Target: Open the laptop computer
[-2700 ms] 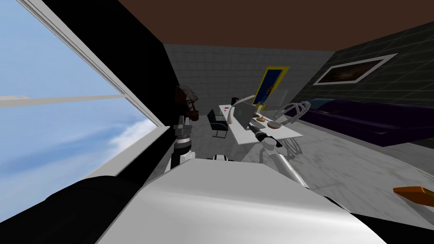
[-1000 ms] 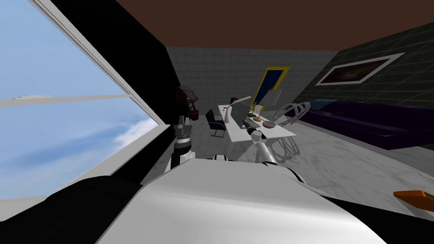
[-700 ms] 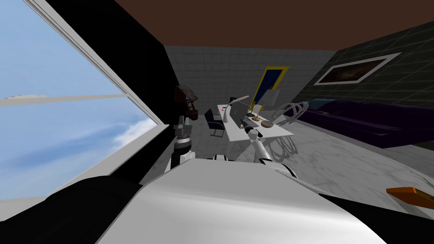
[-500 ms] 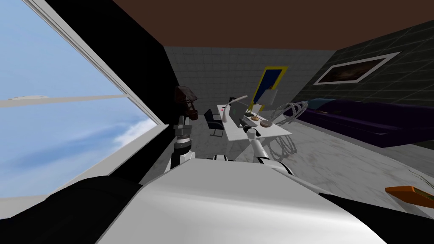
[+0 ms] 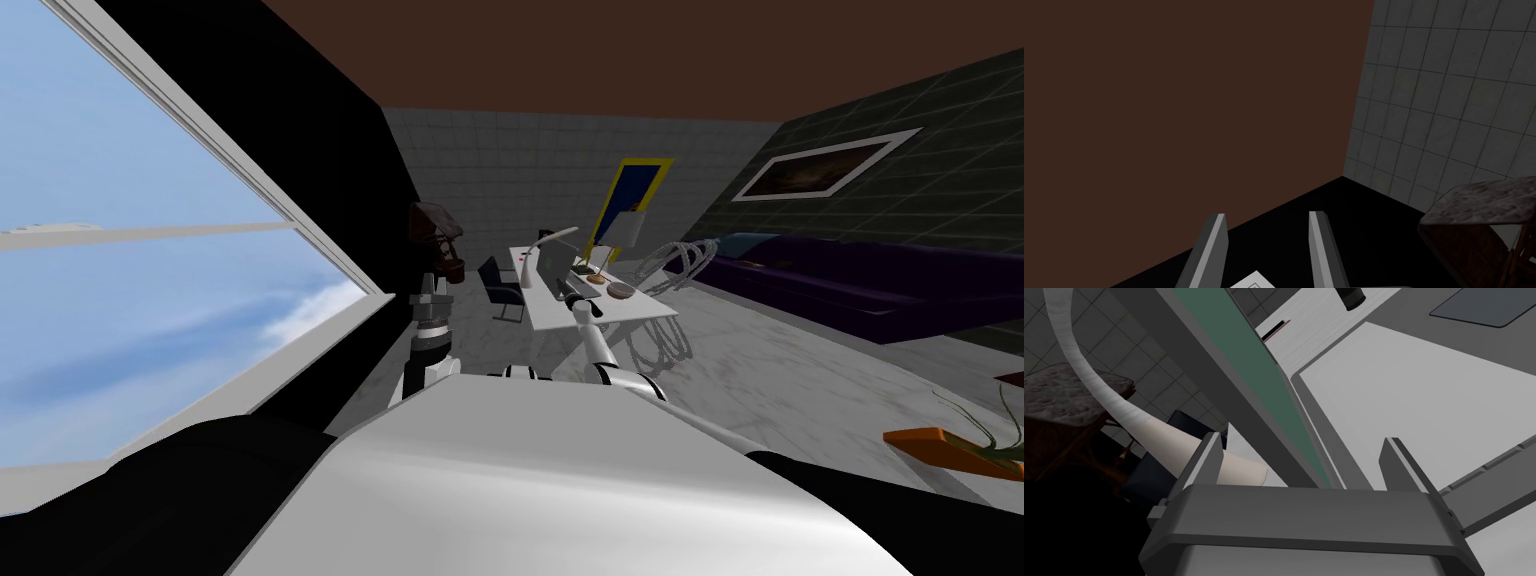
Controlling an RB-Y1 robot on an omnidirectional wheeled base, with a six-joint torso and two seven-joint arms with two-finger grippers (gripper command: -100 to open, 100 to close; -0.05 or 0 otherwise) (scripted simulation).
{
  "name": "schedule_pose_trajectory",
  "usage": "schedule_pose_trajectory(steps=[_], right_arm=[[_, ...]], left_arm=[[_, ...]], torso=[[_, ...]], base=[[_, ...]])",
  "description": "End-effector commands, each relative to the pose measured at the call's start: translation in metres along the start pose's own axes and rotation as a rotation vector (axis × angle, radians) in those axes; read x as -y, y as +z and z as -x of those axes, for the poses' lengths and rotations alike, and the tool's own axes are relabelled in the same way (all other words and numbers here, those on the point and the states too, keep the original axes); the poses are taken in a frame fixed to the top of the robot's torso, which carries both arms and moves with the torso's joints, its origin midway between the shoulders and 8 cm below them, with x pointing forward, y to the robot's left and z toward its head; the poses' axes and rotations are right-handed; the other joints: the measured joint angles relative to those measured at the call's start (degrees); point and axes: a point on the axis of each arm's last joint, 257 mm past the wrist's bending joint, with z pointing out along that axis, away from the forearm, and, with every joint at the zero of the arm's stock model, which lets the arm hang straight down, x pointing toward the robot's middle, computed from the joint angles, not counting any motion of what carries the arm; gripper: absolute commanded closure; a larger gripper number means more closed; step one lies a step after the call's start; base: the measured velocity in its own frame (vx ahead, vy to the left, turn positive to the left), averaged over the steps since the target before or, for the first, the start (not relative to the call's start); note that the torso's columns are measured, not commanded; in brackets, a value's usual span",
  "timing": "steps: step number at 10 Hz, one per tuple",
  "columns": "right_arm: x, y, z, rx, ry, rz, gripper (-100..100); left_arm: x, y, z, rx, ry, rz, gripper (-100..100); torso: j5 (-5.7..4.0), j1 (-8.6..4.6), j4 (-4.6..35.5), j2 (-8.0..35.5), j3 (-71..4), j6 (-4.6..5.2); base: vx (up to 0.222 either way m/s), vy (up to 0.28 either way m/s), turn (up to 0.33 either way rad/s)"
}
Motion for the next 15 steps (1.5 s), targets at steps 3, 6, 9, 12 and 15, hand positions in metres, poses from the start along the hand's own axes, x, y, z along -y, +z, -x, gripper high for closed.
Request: schedule_pose_trajectory(steps=[3, 6, 9, 12, 15], right_arm=[[0.019, 0.01, 0.01, 0.009, -0.004, -0.016, -100], [0.067, 0.025, 0.044, 0.044, -0.003, -0.038, -100], [0.052, 0.02, 0.03, 0.027, -0.026, -0.035, 100], [0.019, 0.01, 0.01, 0.009, -0.004, -0.016, 100], [-0.002, -0.002, -0.001, 0.006, 0.005, -0.017, 100]], left_arm=[[0.0, 0.0, 0.0, 0.0, 0.0, 0.0, 0], [0.0, 0.0, 0.0, 0.0, 0.0, 0.0, 0], [0.0, 0.0, 0.0, 0.0, 0.0, 0.0, 0], [0.0, 0.0, 0.0, 0.0, 0.0, 0.0, 0], [0.0, 0.0, 0.0, 0.0, 0.0, 0.0, 0]], torso=[[0.06, 0.24, -0.05, -0.16, -0.09, 0.0], [-0.04, -0.11, 0.01, 0.01, 0.01, 0.01], [0.07, 0.28, -0.04, -0.13, -0.07, 0.01], [0.01, 0.27, -0.07, -0.21, -0.12, -0.03], [-0.09, -0.12, -0.1, -0.07, -0.03, 0.16]], base=[[-0.004, -0.016, 0.001], [-0.038, -0.096, -0.032], [-0.008, -0.027, 0.011], [0.05, 0.127, 0.02], [0.031, 0.07, 0.023]])
